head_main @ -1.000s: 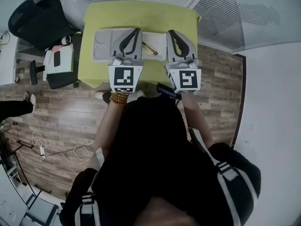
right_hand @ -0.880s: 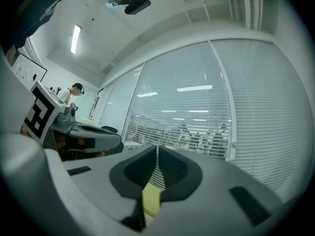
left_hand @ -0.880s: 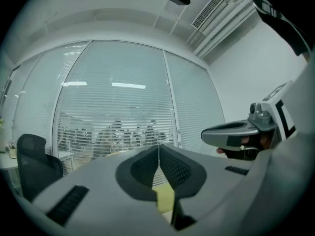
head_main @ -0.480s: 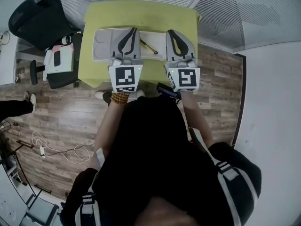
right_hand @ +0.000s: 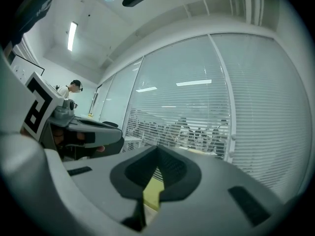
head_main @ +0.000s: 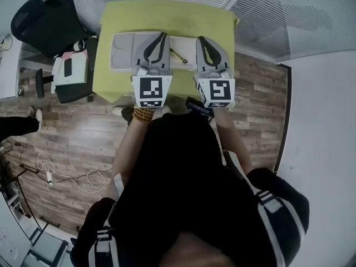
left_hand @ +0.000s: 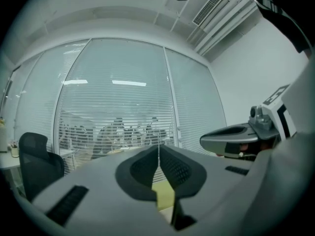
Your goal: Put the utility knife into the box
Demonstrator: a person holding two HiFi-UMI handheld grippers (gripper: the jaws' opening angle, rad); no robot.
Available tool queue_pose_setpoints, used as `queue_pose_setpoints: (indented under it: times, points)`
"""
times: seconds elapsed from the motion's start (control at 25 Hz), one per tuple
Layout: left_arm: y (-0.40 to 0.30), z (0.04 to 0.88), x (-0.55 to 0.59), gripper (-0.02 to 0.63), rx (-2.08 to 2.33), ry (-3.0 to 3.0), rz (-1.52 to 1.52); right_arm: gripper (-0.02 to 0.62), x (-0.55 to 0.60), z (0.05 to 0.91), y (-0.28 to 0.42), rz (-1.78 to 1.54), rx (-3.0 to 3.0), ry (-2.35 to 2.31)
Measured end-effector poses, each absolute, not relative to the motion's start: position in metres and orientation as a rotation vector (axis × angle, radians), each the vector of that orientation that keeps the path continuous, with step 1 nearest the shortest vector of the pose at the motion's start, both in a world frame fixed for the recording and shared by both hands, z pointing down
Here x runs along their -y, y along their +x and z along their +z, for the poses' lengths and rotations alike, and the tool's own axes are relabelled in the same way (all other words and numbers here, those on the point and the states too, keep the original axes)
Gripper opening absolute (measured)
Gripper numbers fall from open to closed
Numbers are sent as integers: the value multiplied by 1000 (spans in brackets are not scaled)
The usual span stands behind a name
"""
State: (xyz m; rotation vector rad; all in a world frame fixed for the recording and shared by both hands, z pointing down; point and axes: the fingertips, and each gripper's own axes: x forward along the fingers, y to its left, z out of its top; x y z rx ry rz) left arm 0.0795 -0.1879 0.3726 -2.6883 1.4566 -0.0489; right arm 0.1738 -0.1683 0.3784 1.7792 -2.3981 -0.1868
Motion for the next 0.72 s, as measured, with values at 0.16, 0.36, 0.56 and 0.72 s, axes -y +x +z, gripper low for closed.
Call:
queue_pose_setpoints:
  times: [0.16,0.36,0.56,0.72]
  points:
    - [82,378,185,17,-1460,-2686,-75,-2,166,382,177,-197,2377,1780]
    - [80,380,188,17,-1460,-2689,-83,-3,169,383,174,-200,2367,1767]
    - [80,382,187,17,-1464,-2692,-94,-3,170,385,177,-189,2362,1765]
    - [77,385,190,17,-1474,-2694,-102,-3,174,387,177,-184,2358,1763]
